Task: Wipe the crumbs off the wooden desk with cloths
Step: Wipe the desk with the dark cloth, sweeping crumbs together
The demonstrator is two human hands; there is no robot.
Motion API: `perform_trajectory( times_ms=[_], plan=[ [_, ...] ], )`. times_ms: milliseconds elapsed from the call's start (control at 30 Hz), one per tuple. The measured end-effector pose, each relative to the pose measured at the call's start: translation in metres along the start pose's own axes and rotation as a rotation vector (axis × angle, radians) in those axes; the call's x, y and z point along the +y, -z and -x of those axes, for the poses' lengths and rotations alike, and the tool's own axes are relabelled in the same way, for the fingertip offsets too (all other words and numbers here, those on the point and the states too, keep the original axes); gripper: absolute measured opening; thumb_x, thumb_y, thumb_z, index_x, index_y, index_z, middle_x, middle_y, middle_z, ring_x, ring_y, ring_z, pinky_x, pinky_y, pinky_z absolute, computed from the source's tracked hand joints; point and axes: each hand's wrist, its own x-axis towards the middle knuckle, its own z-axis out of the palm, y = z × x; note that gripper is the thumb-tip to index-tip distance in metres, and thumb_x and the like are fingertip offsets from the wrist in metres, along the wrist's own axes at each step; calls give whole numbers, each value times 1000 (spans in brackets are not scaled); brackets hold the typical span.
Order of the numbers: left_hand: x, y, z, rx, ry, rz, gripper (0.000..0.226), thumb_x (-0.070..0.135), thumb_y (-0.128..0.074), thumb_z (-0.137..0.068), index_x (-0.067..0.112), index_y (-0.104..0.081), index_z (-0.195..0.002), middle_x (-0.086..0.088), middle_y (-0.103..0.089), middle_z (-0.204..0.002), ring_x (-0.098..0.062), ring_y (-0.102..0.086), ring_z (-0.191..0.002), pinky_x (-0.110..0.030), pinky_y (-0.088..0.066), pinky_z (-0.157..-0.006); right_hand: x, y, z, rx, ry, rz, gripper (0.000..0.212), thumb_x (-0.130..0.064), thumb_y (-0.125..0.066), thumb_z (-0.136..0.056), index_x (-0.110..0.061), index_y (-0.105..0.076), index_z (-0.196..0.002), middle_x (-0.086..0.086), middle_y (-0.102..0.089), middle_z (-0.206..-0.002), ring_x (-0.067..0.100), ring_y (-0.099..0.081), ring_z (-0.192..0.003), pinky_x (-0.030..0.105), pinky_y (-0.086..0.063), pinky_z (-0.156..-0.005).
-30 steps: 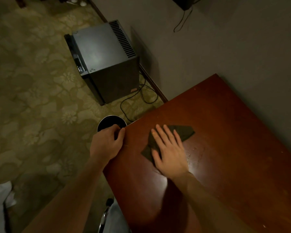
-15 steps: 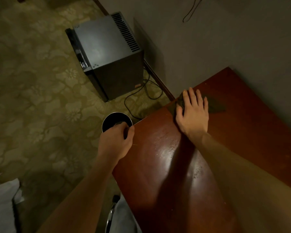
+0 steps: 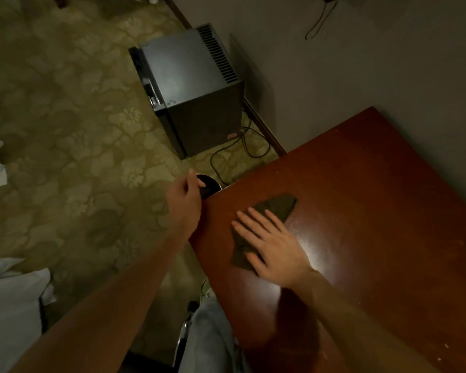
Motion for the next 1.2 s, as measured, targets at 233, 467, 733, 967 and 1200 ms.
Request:
perform_trajectory(
  times_ms=[233,467,733,967,1200],
  plan=[
    [12,19,0,26,169,84,50,37,-49,-109,11,-50,-66,10,-38,-49,-3,-37,-43,-13,-34,-44,-12,-2,-1,63,-323,-3,70,-43,-45,-102,-26,-22,-166,-3,-16,-173,18,-4,-161,48,-8,-131],
    [4,40,-6,-37,266,-157,53,52,-50,-103,15,-65,-69,9,-66,-64,-7,-61,-64,-26,-42,-64,-92,-19,-71,12,-215,-24,74,-46,-43,-98,-22,-25,-165,1,-14,-174,24,-2,-162,53,-10,-129],
    [-32,44,-6,-185,386,-31,32,51,-61,-81,21,-70,-80,-1,-70,-79,-26,-68,-86,-40,-50,-84,-96,-21,-98,9,-105,-48,66,-44,-44,-98,-22,-37,-160,0,-28,-170,20,-10,-161,50,-8,-130],
    [-24,36,8,-405,-4,-545,33,38,-47,-107,21,-65,-130,-1,-67,-119,-20,-64,-108,-41,-51,-94,-9,1,-29,90,-320,-22,68,-47,-40,-101,-29,-25,-165,-4,-21,-173,18,-10,-161,51,-15,-128],
    [-5,4,25,-395,-476,-876,50,33,-39,-109,15,-47,-155,-5,-51,-157,-23,-50,-142,-44,-38,-117,-11,-4,13,250,-925,-19,64,-46,-34,-104,-23,-31,-163,3,-27,-170,25,-17,-159,53,-12,-129]
  ],
)
